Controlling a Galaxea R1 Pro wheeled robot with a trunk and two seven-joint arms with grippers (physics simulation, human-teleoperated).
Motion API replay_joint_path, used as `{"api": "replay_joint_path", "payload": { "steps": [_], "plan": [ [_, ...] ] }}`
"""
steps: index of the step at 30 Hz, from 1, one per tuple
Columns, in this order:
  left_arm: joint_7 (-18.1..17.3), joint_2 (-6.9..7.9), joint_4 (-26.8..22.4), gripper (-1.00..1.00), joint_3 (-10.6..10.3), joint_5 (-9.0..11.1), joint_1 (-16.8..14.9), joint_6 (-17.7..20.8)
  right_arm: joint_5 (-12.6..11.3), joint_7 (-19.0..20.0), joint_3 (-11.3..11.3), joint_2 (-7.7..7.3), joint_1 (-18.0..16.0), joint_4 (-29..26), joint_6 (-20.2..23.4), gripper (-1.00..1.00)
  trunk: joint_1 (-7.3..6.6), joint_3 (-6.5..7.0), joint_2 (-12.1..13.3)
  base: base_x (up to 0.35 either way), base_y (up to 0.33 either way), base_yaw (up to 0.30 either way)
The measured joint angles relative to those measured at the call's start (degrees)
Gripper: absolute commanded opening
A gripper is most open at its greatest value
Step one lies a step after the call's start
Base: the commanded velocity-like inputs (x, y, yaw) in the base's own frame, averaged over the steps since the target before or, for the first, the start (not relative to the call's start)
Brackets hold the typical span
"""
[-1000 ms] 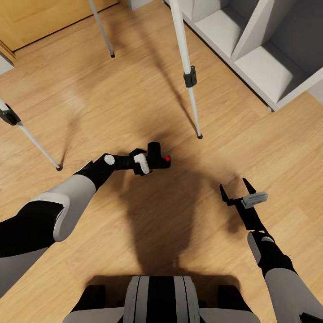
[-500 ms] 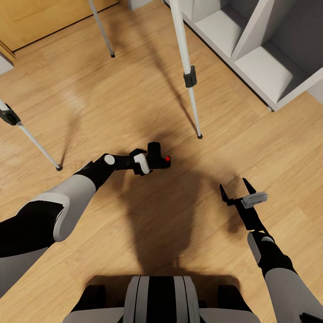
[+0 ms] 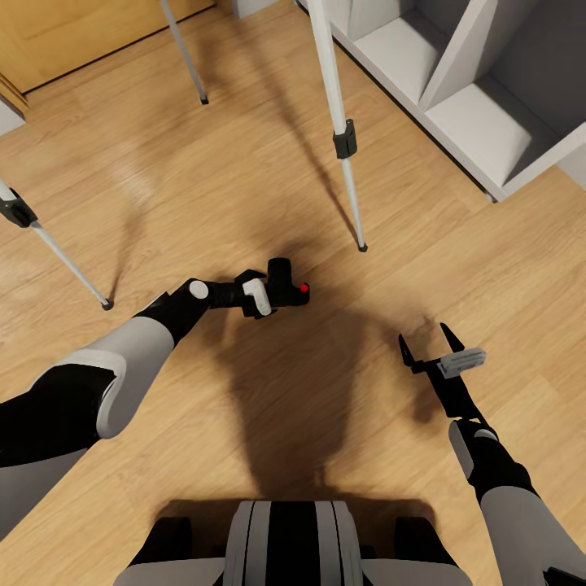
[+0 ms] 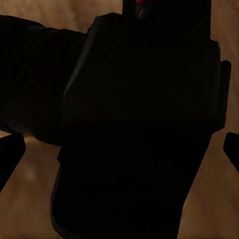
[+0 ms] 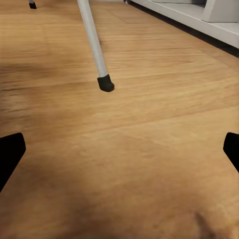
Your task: Attach the digital camera to the camera tripod in the bedroom.
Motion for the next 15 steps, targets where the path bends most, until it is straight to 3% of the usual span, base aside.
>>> {"api": "replay_joint_path", "payload": {
  "steps": [3, 4, 15],
  "plan": [
    [0.0, 0.0, 0.0, 1.0, 0.0, 0.0, 0.0, 0.0, 0.0, 0.0, 0.0, 0.0, 0.0, 0.0, 0.0, 1.0, 0.0, 0.0, 0.0, 0.0, 0.0, 0.0],
    [0.0, 0.0, 0.0, -1.0, 0.0, 0.0, 0.0, 0.0, 0.0, 0.0, 0.0, 0.0, 0.0, 0.0, 0.0, 1.0, 0.0, 0.0, 0.0, 0.0, 0.0, 0.0],
    [0.0, -0.01, 0.0, -1.0, 0.1, 0.2, 0.0, 0.2, 0.0, 0.0, 0.0, 0.0, 0.0, 0.0, 0.0, 1.0, 0.0, 0.0, 0.0, 0.0, 0.0, 0.0]
  ]
}}
